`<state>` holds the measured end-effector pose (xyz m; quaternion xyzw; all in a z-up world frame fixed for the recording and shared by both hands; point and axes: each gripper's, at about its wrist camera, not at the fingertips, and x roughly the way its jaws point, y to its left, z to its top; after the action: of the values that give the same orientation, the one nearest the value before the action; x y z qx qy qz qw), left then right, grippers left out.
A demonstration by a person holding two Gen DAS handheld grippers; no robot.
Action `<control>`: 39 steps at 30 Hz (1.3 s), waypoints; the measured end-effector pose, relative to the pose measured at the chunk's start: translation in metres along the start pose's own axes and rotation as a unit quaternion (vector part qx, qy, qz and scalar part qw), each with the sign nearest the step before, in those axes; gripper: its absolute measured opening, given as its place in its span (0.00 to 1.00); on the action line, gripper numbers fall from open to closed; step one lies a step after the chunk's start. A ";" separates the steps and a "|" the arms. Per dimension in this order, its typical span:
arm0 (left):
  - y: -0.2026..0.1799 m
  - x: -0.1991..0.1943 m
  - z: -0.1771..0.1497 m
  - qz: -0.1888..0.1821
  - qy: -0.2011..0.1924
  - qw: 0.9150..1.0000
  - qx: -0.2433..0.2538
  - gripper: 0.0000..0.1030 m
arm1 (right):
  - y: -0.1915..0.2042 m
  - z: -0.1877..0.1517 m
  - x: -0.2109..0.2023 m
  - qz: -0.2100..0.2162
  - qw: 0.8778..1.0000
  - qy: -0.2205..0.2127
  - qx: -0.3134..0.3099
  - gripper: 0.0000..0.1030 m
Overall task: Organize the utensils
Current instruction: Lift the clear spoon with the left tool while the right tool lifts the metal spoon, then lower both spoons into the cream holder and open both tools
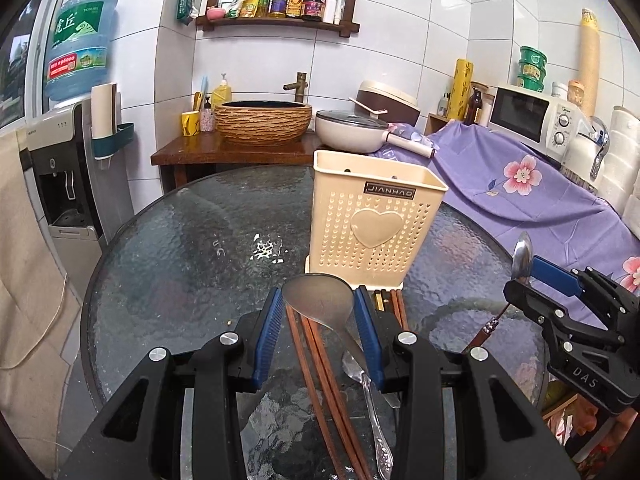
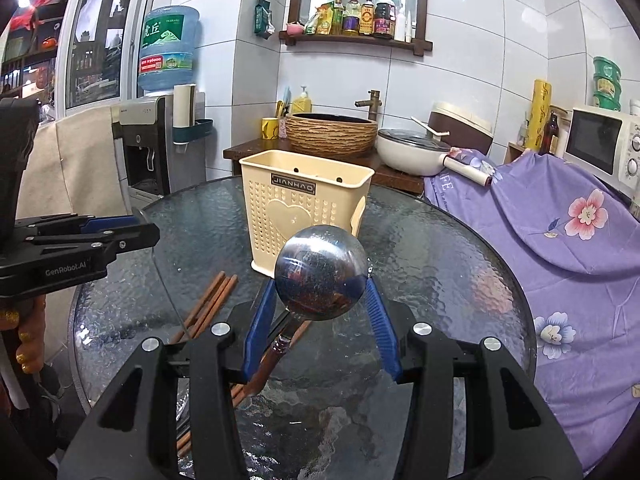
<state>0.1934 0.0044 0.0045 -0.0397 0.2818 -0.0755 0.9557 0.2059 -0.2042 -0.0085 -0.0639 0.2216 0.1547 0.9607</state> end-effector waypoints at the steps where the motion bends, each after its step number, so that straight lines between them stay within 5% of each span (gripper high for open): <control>1: -0.001 0.000 0.002 -0.001 -0.001 1.000 0.001 0.35 | 0.000 0.001 -0.001 0.001 1.000 -0.002 0.000 0.45; 9: 0.001 0.001 0.025 -0.010 -0.012 1.000 0.005 0.35 | -0.005 0.029 -0.007 0.008 1.000 -0.019 0.001 0.45; 16: 0.001 -0.013 0.115 -0.014 -0.064 0.998 0.018 0.35 | -0.023 0.112 -0.011 0.018 0.998 -0.059 0.014 0.45; 23: -0.015 0.004 0.202 0.029 -0.101 0.993 0.047 0.35 | -0.044 0.190 0.013 -0.041 0.994 -0.095 0.019 0.46; 27: -0.019 0.044 0.205 0.044 -0.071 0.995 0.053 0.35 | -0.047 0.190 0.048 -0.063 0.995 -0.078 0.011 0.46; 39: -0.010 0.106 0.145 0.051 -0.003 0.997 0.057 0.35 | -0.030 0.122 0.111 -0.045 0.999 -0.011 -0.006 0.46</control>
<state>0.3591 -0.0179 0.0702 0.0287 0.2757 -0.0422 0.9599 0.3595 -0.1792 0.0524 -0.0780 0.2073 0.1129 0.9686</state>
